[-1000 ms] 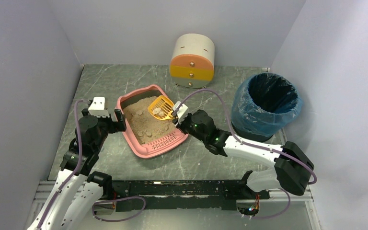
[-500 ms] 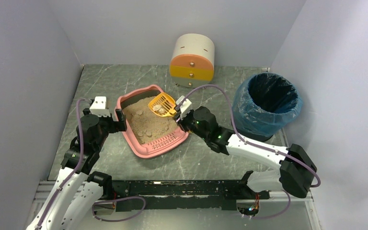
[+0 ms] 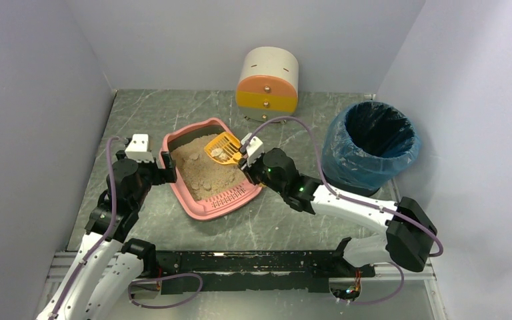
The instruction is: Clean the litter box
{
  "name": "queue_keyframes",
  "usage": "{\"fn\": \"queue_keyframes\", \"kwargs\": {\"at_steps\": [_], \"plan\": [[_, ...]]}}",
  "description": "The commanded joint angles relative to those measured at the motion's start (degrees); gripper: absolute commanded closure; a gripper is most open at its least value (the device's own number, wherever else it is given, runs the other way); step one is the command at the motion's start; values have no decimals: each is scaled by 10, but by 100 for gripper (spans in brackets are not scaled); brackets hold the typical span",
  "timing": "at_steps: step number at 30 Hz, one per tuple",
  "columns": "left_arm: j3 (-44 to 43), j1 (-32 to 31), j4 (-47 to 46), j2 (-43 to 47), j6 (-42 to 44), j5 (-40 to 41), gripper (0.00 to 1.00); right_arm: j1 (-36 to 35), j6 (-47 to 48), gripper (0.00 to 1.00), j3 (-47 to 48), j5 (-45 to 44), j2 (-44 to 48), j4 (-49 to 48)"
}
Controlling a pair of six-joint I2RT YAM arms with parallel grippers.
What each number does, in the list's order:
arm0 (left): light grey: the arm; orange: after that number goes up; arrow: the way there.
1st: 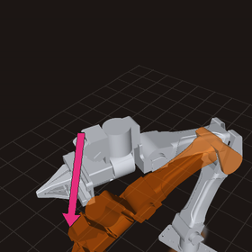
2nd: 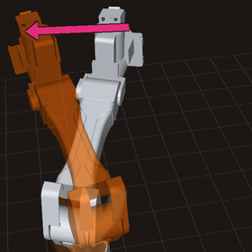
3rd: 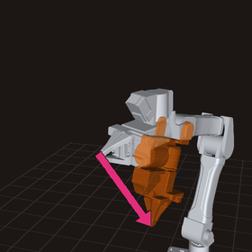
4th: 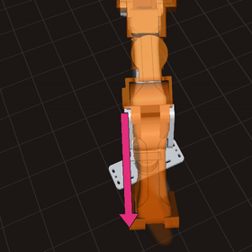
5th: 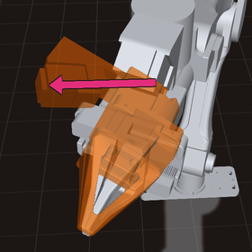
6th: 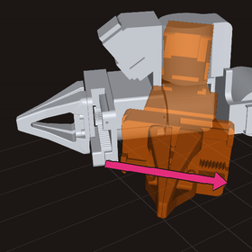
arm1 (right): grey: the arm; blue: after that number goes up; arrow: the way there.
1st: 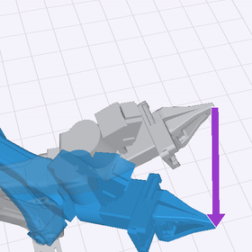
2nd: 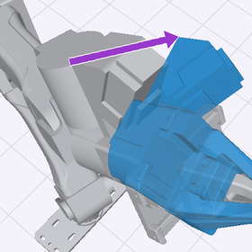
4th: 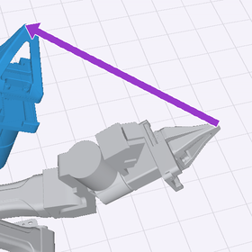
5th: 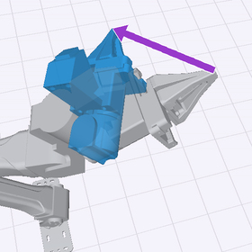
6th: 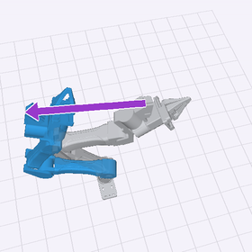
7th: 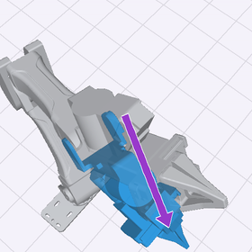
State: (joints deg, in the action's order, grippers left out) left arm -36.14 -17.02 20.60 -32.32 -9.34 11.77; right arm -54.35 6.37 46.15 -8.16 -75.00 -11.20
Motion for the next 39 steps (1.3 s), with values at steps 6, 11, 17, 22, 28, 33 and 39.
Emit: {"fn": "queue_keyframes", "kwargs": {"at_steps": [6, 11, 17, 22, 28, 33, 39], "plan": [[3, 1, -18, 8, 3, -2, 3, -18, -39, 100, 55, -37, -12, 27], [1, 1, -15, 4, 3, -2, 3, -17, -86, 100, 75, -46, -2, 69], [0, 1, -18, 0, 4, -8, 3, -17, -139, 100, 86, -65, 20, 98], [1, 1, -17, 4, 4, -4, 3, -17, -176, 100, 111, -127, 20, 162], [1, 1, -18, 2, 4, -4, 3, -18, -196, 100, 103, -136, 53, 145], [1, 1, -18, -1, 4, -9, 3, -17, -249, 100, 144, -200, 47, 188], [1, 1, -19, -2, 3, -9, 3, -17, -300, 100, 197, -298, 40, 243]]}}
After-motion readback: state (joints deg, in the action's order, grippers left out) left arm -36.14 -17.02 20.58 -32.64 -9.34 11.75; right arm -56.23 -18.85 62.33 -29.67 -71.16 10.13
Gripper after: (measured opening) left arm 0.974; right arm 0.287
